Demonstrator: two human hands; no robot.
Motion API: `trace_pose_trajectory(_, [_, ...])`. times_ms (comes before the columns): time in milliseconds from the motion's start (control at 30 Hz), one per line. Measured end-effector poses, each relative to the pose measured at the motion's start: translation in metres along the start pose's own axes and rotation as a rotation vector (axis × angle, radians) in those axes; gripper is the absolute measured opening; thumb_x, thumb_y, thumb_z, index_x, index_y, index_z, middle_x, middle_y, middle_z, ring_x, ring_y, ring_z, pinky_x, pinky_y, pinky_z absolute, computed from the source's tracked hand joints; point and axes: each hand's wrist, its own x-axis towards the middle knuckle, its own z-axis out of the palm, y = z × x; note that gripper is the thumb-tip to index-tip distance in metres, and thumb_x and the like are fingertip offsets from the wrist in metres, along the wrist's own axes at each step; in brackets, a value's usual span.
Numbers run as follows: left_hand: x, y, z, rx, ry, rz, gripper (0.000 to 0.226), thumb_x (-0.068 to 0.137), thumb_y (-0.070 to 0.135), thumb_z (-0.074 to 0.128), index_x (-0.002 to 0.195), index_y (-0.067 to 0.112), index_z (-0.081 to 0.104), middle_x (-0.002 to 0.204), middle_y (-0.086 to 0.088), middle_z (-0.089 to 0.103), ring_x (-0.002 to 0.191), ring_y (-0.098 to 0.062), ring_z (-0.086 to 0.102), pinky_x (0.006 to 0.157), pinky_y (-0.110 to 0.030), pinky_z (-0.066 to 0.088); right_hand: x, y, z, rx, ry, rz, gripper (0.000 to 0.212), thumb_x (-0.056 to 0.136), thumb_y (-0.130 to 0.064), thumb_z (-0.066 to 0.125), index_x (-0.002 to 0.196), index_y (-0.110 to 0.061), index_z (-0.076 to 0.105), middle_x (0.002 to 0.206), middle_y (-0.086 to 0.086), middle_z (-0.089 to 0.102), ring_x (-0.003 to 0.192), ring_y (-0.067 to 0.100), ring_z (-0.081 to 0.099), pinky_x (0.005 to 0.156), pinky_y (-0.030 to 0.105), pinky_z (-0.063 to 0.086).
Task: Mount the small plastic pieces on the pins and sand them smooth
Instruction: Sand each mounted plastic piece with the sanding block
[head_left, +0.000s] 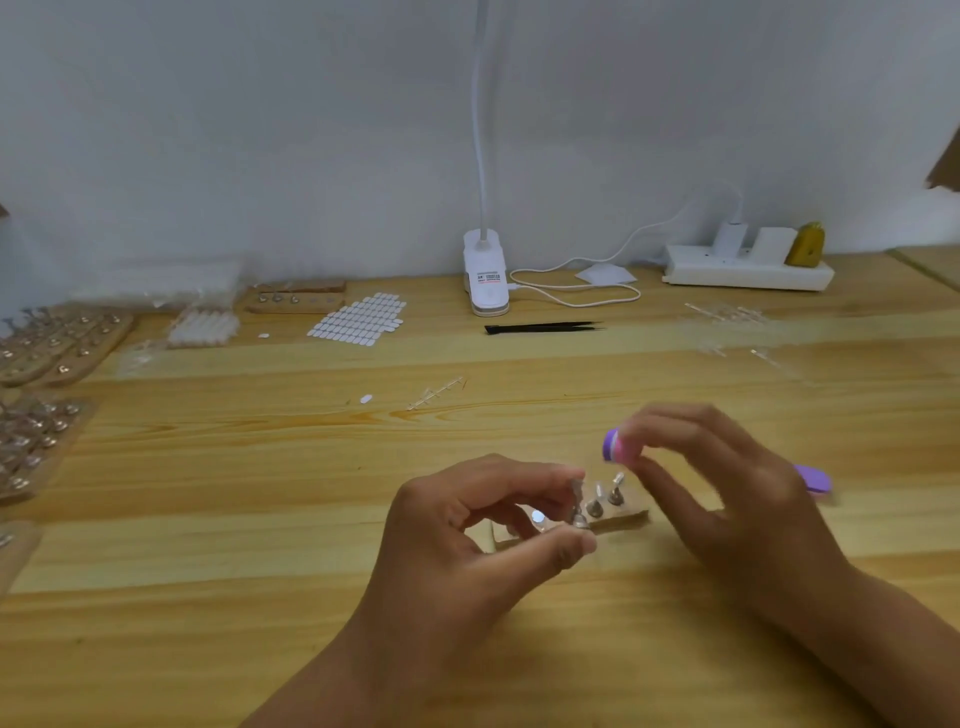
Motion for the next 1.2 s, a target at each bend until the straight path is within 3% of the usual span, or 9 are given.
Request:
trace_pose_trajectory(167, [0.002, -0.001, 0.002, 0.006, -0.028, -0.013, 0.033, 0.069, 0.016, 0.083, 0.100, 0.027, 0.078, 0.089, 0.007, 0.076, 0.083, -0.013, 0.071, 0.069, -0.023, 0.056, -0.006, -0.017, 0.004, 0.063, 0.028, -0.140, 0.029, 0.091, -0.003, 0.067, 0.118, -0.013, 0.061, 0.117, -0.002, 0.063, 0.110, 0.009, 0.064, 0.094, 0.018, 0.048])
trace_pose_trajectory(400, [0.002, -0.003, -0.001, -0.001, -0.063, -0.074, 0.032, 0.066, 0.015, 0.085, 0.095, 0.027, 0.079, 0.086, 0.006, 0.075, 0.080, -0.010, 0.071, 0.070, -0.026, 0.057, 0.003, 0.011, -0.008, -0.116, 0.106, 0.059, 0.020, 0.089, 0.001, 0.070, 0.108, -0.006, 0.069, 0.106, 0.005, 0.069, 0.096, 0.017, 0.068, 0.086, 0.033, 0.055])
trace_pose_trajectory(500, [0.002, -0.002, 0.001, 0.019, -0.050, -0.066, 0.032, 0.066, 0.016, 0.085, 0.094, 0.030, 0.079, 0.084, 0.008, 0.075, 0.075, -0.009, 0.071, 0.064, -0.024, 0.056, -0.006, -0.011, 0.003, -0.005, 0.074, -0.075, 0.029, 0.092, -0.005, 0.067, 0.118, -0.015, 0.062, 0.116, -0.003, 0.064, 0.108, 0.008, 0.064, 0.093, 0.019, 0.050])
trace_pose_trajectory(633, [0.001, 0.001, 0.001, -0.008, -0.037, -0.069, 0.030, 0.066, 0.015, 0.084, 0.093, 0.027, 0.079, 0.084, 0.006, 0.075, 0.074, -0.010, 0.071, 0.061, -0.024, 0.056, -0.005, -0.005, 0.003, -0.077, -0.025, -0.166, 0.036, 0.089, 0.001, 0.068, 0.120, -0.016, 0.060, 0.115, 0.004, 0.065, 0.102, 0.015, 0.066, 0.085, 0.027, 0.055])
trace_pose_trajectory(800, [0.001, 0.000, 0.000, -0.002, -0.019, -0.112, 0.032, 0.067, 0.008, 0.087, 0.093, 0.025, 0.080, 0.084, 0.007, 0.076, 0.076, -0.010, 0.071, 0.064, -0.030, 0.059, 0.001, -0.008, -0.001, -0.044, 0.104, -0.047, 0.032, 0.094, -0.012, 0.064, 0.124, -0.021, 0.058, 0.117, -0.007, 0.062, 0.115, -0.006, 0.057, 0.095, 0.011, 0.046])
trace_pose_trajectory(933, [0.001, -0.001, 0.003, 0.049, -0.060, -0.093, 0.026, 0.067, 0.018, 0.083, 0.090, 0.030, 0.079, 0.081, 0.007, 0.073, 0.070, -0.007, 0.067, 0.059, -0.021, 0.053, -0.010, -0.016, 0.010, -0.048, -0.051, -0.219, 0.043, 0.085, 0.009, 0.071, 0.123, -0.012, 0.064, 0.119, 0.006, 0.065, 0.110, 0.015, 0.065, 0.090, 0.027, 0.053])
trace_pose_trajectory(1000, [0.002, -0.002, 0.002, 0.047, -0.031, -0.108, 0.028, 0.064, 0.020, 0.083, 0.089, 0.029, 0.079, 0.081, 0.008, 0.074, 0.068, -0.005, 0.067, 0.058, -0.017, 0.050, -0.003, -0.002, 0.004, -0.133, -0.078, -0.150, 0.040, 0.085, 0.010, 0.072, 0.118, -0.013, 0.066, 0.114, 0.006, 0.068, 0.103, 0.016, 0.066, 0.081, 0.032, 0.056])
trace_pose_trajectory(1100, [0.003, -0.002, 0.002, 0.047, -0.001, -0.122, 0.027, 0.062, 0.020, 0.083, 0.087, 0.030, 0.079, 0.081, 0.011, 0.074, 0.068, -0.005, 0.067, 0.056, -0.016, 0.049, 0.003, -0.002, 0.001, -0.064, 0.042, -0.040, 0.027, 0.093, -0.009, 0.064, 0.118, -0.020, 0.062, 0.110, 0.002, 0.068, 0.100, 0.009, 0.065, 0.082, 0.027, 0.055])
trace_pose_trajectory(1200, [0.003, -0.001, 0.002, 0.054, -0.013, -0.102, 0.026, 0.065, 0.018, 0.081, 0.087, 0.032, 0.079, 0.077, 0.010, 0.073, 0.064, -0.003, 0.066, 0.055, -0.016, 0.049, -0.005, -0.021, 0.013, 0.006, 0.044, -0.115, 0.034, 0.091, -0.001, 0.069, 0.121, -0.016, 0.063, 0.115, 0.004, 0.068, 0.106, 0.012, 0.067, 0.089, 0.023, 0.053])
